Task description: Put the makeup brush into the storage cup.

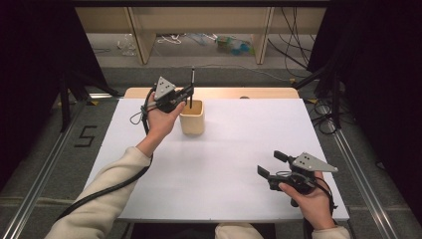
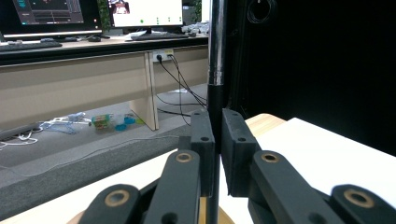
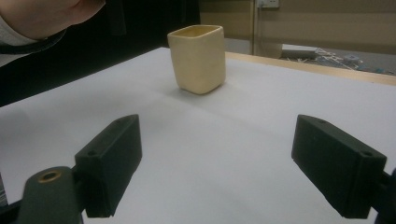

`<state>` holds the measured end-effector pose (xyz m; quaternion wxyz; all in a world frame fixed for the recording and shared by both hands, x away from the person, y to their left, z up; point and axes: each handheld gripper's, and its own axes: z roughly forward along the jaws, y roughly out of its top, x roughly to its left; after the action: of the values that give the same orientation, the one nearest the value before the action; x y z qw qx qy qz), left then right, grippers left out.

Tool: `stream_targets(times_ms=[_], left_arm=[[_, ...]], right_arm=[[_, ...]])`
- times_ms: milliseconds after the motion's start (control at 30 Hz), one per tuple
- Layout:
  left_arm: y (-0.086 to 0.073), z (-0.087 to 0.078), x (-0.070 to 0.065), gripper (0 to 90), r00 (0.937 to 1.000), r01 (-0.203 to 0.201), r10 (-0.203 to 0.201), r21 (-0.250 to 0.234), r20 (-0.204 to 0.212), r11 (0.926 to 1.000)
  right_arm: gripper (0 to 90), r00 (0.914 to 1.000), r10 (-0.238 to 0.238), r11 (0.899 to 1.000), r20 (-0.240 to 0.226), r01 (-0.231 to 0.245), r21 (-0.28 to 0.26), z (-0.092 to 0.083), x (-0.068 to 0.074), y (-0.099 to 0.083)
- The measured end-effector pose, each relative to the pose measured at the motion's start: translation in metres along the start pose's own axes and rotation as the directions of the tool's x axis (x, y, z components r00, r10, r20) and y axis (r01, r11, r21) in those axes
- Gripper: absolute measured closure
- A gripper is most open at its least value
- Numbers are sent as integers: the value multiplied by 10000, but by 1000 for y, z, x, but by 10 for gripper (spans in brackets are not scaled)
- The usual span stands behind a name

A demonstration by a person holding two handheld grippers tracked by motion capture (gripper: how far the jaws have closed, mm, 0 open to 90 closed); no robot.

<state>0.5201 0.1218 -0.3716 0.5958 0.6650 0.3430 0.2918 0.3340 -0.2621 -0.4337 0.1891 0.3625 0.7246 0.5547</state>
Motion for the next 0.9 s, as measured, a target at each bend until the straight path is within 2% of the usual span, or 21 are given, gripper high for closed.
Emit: stream_targets(times_ms=[267,300,400,433,733,767,800,900], left_arm=[[0,3,0,841,10000,-44,45,23,-44,10000],[0,3,0,840,10000,-29,29,21,-49,10000],[-1,4,1,841,10000,-43,43,20,-54,10000],[0,4,2,840,10000,-44,44,21,-58,10000],[-1,5,2,840,10000,-56,56,32,-29,10000],[-1,6,2,841,10000,-89,89,32,-21,10000],[-2,6,1,841,10000,-51,51,60,2,10000],[-3,7,2,841,10000,-45,45,40,24,10000]], right_arm=[[173,10000,10,10000,-30,-10,-18,0,0,0],[173,10000,36,9997,-26,-37,-225,1,0,-1],[173,9999,63,9994,-121,-67,-327,2,0,-1],[173,10000,-9,10000,-62,9,-67,1,0,0],[173,10000,-1,10000,-53,1,-73,1,0,0],[173,9998,-58,9998,212,54,210,-2,0,1],[173,10000,3,10000,1,-3,26,0,0,0],[173,10000,18,9998,1,-18,-188,1,0,-1]])
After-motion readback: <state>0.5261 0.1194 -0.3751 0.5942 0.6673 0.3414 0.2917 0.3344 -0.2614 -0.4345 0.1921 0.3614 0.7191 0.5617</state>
